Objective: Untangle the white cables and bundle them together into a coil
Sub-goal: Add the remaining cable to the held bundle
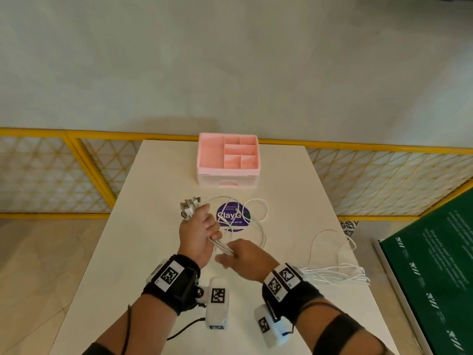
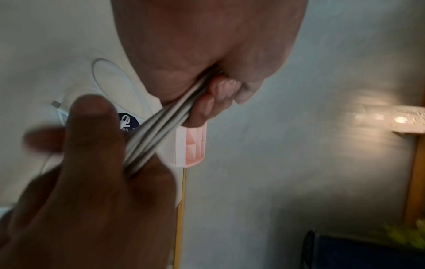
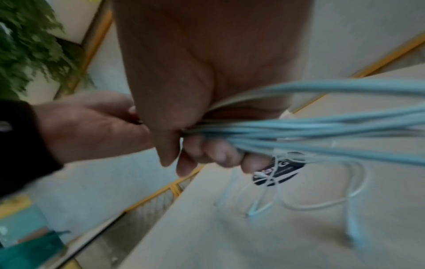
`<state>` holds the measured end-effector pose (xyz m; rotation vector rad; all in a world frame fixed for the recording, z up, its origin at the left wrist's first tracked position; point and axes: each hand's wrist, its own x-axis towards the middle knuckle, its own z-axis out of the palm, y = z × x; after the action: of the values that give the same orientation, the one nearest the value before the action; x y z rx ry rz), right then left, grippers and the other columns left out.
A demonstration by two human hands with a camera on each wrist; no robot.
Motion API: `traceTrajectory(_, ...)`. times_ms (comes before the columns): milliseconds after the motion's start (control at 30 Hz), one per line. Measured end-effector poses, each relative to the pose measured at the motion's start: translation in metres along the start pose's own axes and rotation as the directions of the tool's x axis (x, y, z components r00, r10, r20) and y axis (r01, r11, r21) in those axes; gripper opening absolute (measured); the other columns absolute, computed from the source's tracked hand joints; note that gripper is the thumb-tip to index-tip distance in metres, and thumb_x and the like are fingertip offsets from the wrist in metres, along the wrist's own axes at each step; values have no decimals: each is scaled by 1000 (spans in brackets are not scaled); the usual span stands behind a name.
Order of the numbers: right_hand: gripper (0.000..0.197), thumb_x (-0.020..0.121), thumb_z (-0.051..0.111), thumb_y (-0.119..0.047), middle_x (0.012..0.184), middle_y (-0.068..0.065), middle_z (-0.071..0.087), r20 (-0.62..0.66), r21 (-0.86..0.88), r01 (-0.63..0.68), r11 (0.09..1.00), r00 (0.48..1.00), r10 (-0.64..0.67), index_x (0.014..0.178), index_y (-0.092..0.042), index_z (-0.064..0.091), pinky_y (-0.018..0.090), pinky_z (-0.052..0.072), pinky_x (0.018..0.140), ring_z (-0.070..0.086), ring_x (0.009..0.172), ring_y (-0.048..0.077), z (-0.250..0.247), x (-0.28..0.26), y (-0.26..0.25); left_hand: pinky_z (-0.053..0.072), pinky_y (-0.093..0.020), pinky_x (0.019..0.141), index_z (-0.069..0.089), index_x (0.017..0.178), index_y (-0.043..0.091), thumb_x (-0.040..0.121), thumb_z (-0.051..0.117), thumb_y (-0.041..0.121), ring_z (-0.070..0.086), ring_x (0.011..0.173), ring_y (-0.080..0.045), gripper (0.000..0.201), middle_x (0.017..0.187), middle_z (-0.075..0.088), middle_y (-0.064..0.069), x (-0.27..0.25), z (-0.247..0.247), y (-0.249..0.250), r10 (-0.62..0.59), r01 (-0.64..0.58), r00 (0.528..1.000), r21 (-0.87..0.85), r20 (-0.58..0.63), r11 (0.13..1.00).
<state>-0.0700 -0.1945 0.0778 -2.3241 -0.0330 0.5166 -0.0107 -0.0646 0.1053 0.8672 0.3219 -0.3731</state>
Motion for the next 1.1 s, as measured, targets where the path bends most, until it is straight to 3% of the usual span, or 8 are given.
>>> traceTrajectory(133,46,90,56,-61,80,3,68,-72,-255,-184,949,983,171,80,-17,65,35,49,72,64,78,23,-11,-7,51,27,-24,43,40,65,24,95,60,12,28,44,-9,38,53,30,5,9,-12,8,4,-9,992,-41,-127,999)
traceTrajectory(267,43,89,55,-65,91,4,69,-147,-372,-305,877,952,269,80,-23,61,30,42,70,66,93,26,-25,-27,104,26,-22,41,44,66,24,94,65,15,27,43,-9,36,52,30,6,15,-18,5,12,-22,981,-49,-194,999)
traceTrajectory(333,43,89,55,-65,93,3,69,-186,-420,-361,833,932,310,85,-23,65,31,46,74,66,96,25,-34,-39,125,22,-21,37,45,66,27,94,66,17,24,40,-8,36,51,27,7,18,-22,4,21,-31,980,-44,-198,999)
traceTrajectory(633,36,94,55,-51,72,-8,60,-358,-387,-559,734,824,439,69,-25,52,32,52,69,64,74,15,-93,-89,196,15,-18,33,45,69,28,96,64,24,18,37,-6,34,49,23,10,30,-34,1,25,-37,972,-49,-233,998)
traceTrajectory(733,32,96,59,-41,70,-5,61,-431,-280,-628,726,758,489,70,-23,57,27,44,60,59,65,10,-109,-106,214,15,-18,33,44,67,28,95,65,28,19,37,-6,35,50,24,10,34,-38,9,49,-57,966,-22,-255,998)
traceTrajectory(867,24,99,53,-26,72,-2,61,-548,-230,-710,665,659,514,78,-23,61,34,55,72,60,66,15,-132,-132,231,14,-18,33,42,62,28,97,64,33,18,36,-5,42,47,24,11,34,-49,24,57,-55,966,13,-253,998)
traceTrajectory(1000,35,100,43,-46,64,-1,55,-737,-230,-729,645,563,374,82,-22,61,35,41,69,54,66,24,-143,-138,224,14,-18,33,50,69,31,101,57,33,17,37,-4,32,48,23,12,29,-49,19,47,-40,983,42,-176,998)
traceTrajectory(1100,43,100,35,-53,73,2,57,-783,-113,-762,638,464,415,84,-20,57,43,46,79,52,75,25,-126,-133,225,13,-18,34,43,62,30,99,60,36,16,37,-5,41,48,21,11,31,-49,16,36,-31,980,28,-194,999)
